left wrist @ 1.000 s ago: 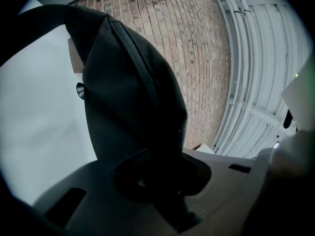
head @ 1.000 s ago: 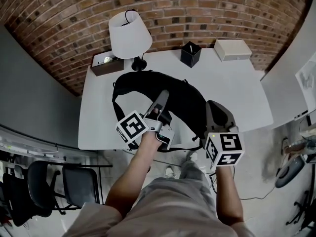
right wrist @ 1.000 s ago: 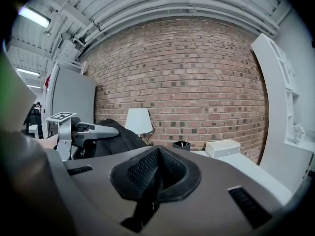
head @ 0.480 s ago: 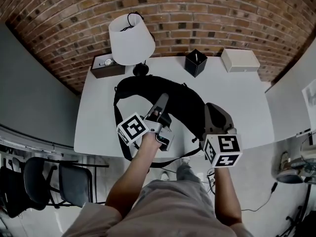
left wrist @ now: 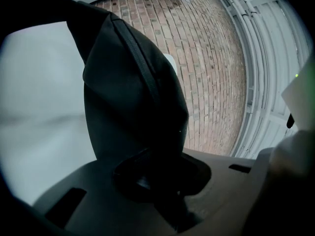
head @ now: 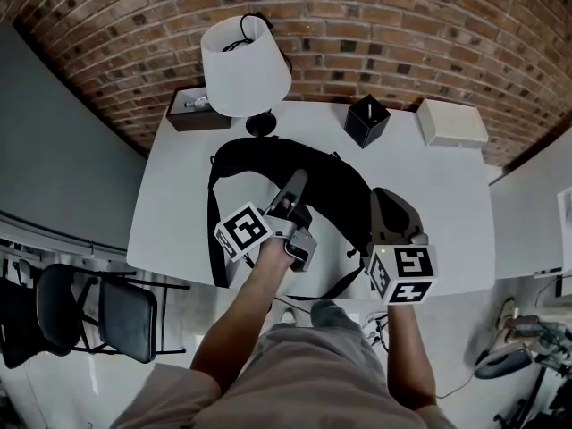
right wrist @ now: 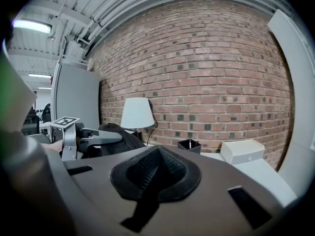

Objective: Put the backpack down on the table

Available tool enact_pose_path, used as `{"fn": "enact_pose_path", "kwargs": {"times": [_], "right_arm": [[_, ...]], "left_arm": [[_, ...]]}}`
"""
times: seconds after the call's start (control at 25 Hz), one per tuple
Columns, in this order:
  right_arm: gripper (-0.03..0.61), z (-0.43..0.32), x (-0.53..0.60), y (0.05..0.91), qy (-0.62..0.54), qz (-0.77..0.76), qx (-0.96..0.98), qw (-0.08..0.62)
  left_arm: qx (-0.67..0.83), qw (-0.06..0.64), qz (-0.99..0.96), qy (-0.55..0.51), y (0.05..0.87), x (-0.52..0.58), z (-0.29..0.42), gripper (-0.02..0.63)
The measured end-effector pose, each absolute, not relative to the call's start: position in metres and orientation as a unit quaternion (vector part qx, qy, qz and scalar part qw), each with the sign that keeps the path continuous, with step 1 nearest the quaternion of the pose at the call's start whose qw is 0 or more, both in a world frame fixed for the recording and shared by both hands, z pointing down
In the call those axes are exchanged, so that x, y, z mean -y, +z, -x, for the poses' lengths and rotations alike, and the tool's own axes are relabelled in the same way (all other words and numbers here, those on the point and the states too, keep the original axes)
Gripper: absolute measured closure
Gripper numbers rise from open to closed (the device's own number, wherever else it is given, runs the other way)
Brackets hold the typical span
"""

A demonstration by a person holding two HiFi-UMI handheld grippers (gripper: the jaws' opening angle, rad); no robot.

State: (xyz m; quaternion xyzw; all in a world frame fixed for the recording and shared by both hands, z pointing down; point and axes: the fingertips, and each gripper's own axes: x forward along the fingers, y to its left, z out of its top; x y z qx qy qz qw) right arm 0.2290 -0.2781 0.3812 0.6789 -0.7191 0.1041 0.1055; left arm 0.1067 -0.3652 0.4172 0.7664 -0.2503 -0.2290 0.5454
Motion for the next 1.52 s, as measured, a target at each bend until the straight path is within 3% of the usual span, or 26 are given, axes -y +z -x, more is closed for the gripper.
{"fn": "enact_pose_path", "kwargs": {"times": [1.52], "right_arm": [[0.578,-0.174,0.364,0.424,0.133,-0.498,0.848,0.122]], "left_arm": [[0.372,0.529,-0.718,-0.257,0.482,0.399,-0.09,0.552]]}}
